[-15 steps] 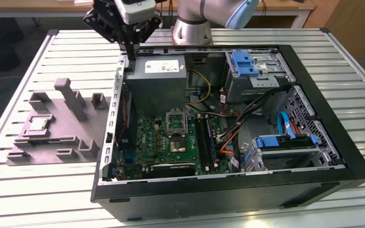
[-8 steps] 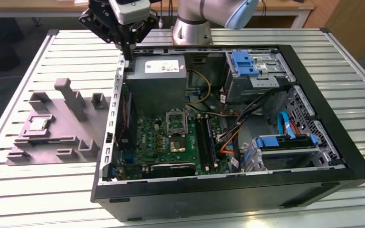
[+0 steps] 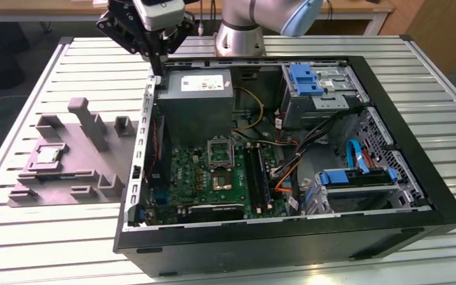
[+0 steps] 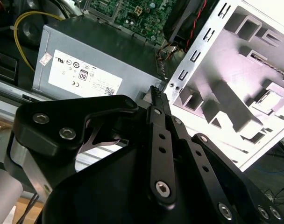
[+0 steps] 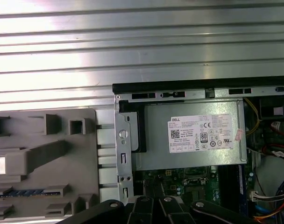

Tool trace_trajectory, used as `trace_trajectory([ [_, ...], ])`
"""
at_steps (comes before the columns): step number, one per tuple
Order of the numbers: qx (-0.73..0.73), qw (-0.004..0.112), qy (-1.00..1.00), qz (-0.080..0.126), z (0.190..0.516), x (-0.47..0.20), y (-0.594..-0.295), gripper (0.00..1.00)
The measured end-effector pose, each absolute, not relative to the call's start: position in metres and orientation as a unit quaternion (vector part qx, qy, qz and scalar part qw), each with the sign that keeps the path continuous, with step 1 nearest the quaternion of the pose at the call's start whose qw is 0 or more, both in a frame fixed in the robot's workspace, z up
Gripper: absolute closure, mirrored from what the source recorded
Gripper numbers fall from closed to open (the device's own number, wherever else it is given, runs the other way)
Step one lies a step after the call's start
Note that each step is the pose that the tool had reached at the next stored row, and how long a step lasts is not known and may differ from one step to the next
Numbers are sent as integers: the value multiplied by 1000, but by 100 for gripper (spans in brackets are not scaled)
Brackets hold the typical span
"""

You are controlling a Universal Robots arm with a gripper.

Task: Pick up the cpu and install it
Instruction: 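Reach for the cpu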

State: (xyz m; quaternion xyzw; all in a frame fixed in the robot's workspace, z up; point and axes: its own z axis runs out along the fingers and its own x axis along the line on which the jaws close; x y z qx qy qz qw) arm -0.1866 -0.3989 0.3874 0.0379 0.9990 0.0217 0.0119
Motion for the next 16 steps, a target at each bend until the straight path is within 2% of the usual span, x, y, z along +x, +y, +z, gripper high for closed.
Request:
trace_trajectory([
  [16,38,12,999,22,387,-199,-399,89],
])
